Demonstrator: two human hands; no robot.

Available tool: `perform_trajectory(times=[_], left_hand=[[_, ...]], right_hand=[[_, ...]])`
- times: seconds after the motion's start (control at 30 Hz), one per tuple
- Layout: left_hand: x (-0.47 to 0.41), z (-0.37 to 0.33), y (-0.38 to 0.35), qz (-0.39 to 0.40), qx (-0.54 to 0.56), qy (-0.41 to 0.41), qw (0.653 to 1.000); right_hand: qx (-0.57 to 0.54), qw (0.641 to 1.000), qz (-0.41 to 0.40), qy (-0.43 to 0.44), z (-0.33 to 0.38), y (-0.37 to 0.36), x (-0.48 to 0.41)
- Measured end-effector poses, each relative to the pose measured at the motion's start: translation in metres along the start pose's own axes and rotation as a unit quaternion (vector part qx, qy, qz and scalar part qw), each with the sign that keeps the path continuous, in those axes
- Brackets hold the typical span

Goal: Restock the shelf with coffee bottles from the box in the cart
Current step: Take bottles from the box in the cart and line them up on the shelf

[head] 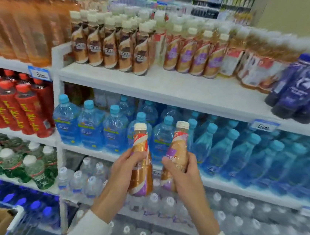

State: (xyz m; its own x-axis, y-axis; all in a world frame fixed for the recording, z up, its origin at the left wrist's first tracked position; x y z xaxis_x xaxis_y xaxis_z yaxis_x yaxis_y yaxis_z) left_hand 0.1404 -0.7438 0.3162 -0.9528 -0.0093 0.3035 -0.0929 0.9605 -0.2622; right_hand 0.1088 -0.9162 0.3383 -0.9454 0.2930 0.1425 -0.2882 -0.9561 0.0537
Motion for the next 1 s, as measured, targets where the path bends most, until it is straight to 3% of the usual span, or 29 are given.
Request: perform_trajectory(times=[0.27,0.6,0.77,1.0], left_hand=[[-0.039,-0.071,-0.112,0.043,-0.028,-0.097,0.994],[-0.096,-0.176,-0.186,0.072,-0.086,-0.265,0.958],[-0.13,-0.192,-0.199,0.077,-0.126,-0.312,0.939],[-0.166,-0.175,-0.198,0.073,-0.166,-0.306,0.935]], right_hand=[[-0.005,0.995,-0.015,0.094,0.085,0.075,-0.073],[-0.017,0.981,-0.048,0.188,0.178,0.082,-0.142],[-0.012,0.978,-0.057,0.2,0.185,0.074,-0.18],[-0.011,0.981,-0.047,0.19,0.164,0.067,-0.21]])
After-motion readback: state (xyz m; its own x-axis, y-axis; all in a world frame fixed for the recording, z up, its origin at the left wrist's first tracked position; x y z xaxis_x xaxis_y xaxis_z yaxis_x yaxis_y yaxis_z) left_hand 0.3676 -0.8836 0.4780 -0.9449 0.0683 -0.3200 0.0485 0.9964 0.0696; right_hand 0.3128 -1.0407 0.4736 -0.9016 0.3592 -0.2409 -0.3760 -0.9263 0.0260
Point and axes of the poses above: each hand's wrist, its own x-axis away from the middle knuckle, its own y-axis out of the back of the hand, z = x × y, the point moved 8 cm from there along -x, towards the middle knuckle, and after that the axes turned 3 degrees about -z, right-handed, at the moved point
